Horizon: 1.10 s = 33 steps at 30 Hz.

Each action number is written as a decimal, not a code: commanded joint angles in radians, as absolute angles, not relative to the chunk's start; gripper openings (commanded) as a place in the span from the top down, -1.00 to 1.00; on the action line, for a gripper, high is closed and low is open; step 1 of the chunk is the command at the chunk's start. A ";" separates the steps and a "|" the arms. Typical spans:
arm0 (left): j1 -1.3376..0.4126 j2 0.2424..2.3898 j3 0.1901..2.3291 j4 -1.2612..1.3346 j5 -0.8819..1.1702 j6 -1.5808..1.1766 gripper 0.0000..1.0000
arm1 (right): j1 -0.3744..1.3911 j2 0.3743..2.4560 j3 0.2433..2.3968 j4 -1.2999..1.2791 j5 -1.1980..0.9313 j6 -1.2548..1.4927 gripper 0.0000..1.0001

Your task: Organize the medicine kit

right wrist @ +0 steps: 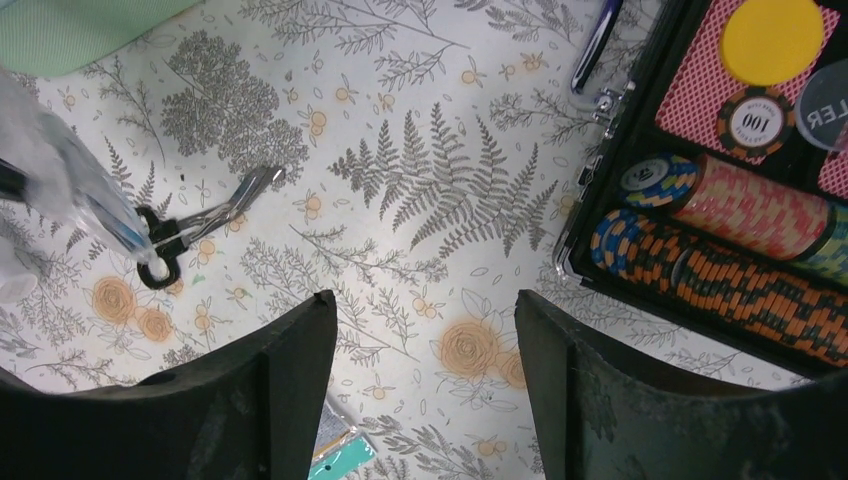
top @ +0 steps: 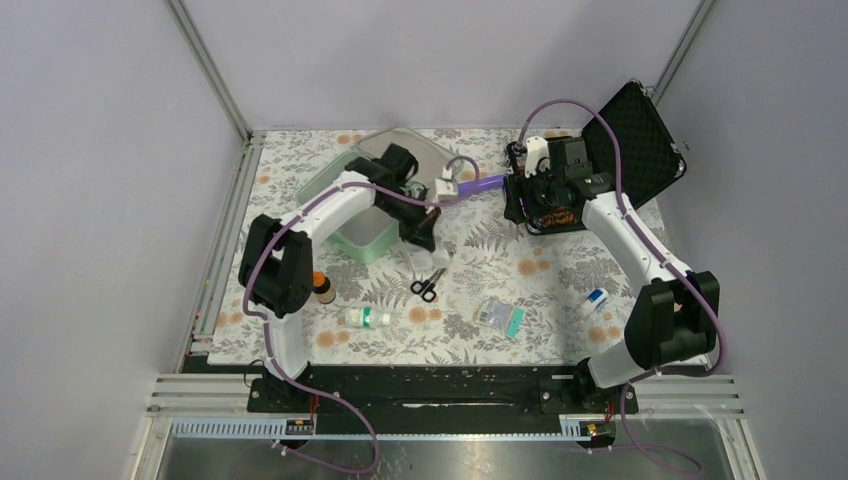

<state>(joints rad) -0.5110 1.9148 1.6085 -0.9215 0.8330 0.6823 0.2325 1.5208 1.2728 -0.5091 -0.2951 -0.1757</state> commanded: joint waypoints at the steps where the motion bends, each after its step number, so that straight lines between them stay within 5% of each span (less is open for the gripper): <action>1: -0.428 1.880 1.769 -0.918 0.891 0.623 1.00 | 0.224 1.565 1.371 -0.534 -0.303 -0.193 -0.45; 9: -0.267 1.974 2.092 -0.803 0.755 0.318 1.00 | 0.224 1.663 1.473 -0.506 -0.312 -0.181 -0.44; 21: -0.206 2.109 1.965 -0.764 0.515 0.242 1.00 | 0.224 1.839 1.684 -0.510 -0.327 -0.155 -0.44; 33: -0.206 2.186 1.897 -0.632 0.314 0.233 1.00 | 0.226 1.774 1.577 -0.504 -0.323 -0.162 -0.44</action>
